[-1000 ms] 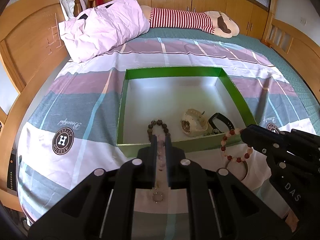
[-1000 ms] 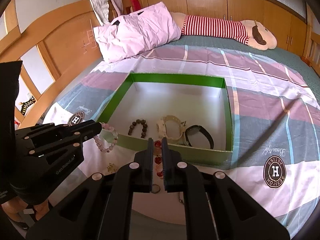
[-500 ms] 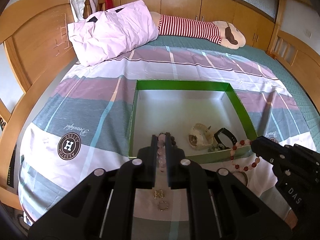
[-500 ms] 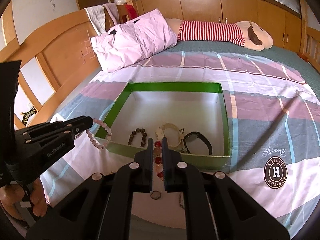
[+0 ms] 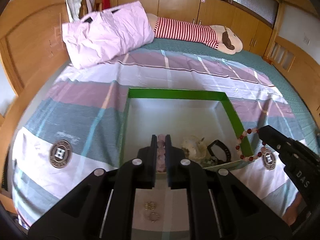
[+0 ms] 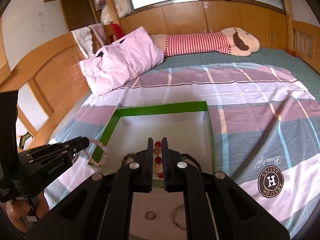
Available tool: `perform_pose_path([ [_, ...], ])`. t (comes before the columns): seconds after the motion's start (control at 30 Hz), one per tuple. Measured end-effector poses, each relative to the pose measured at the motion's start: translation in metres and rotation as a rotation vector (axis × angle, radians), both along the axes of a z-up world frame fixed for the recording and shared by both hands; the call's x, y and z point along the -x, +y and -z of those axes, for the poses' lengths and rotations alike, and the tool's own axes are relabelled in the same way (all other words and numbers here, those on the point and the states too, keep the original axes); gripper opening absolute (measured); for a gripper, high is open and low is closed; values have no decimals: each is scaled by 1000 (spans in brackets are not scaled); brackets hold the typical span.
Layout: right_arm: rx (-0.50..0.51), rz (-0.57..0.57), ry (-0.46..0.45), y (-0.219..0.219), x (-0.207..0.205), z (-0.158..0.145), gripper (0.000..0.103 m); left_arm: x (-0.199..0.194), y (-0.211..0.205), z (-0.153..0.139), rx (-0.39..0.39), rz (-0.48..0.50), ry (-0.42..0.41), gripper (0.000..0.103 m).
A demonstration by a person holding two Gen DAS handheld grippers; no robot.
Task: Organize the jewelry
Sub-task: 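Lift both bracelets and carry them over the green box, then open both grippers to drop the bracelets into the box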
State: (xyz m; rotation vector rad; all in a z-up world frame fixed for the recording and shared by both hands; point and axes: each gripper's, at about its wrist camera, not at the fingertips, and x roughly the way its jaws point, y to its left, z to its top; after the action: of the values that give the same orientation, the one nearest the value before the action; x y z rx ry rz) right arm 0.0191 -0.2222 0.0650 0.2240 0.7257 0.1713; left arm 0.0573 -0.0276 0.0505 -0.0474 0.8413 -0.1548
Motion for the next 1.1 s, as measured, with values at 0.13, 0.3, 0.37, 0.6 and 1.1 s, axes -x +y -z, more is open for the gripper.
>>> perform_pose_path([
  [0.13,7,36,28,-8,-12,12,8,-11,-2,11,11,-4,37,8],
  [0.3,33,47,70,-6,-23,30,8,-21,-8,26,-26,-25,57,8],
  [0.37,39,45,90,-4,-26,38,8,-24,-9,31,-40,-31,66,8],
  [0.6,45,39,146,0,-31,57,12,-32,-8,46,-74,-47,96,9],
  [1.1,-12,22,122,2,-11,36,63,-15,-13,33,-85,-18,54,36],
])
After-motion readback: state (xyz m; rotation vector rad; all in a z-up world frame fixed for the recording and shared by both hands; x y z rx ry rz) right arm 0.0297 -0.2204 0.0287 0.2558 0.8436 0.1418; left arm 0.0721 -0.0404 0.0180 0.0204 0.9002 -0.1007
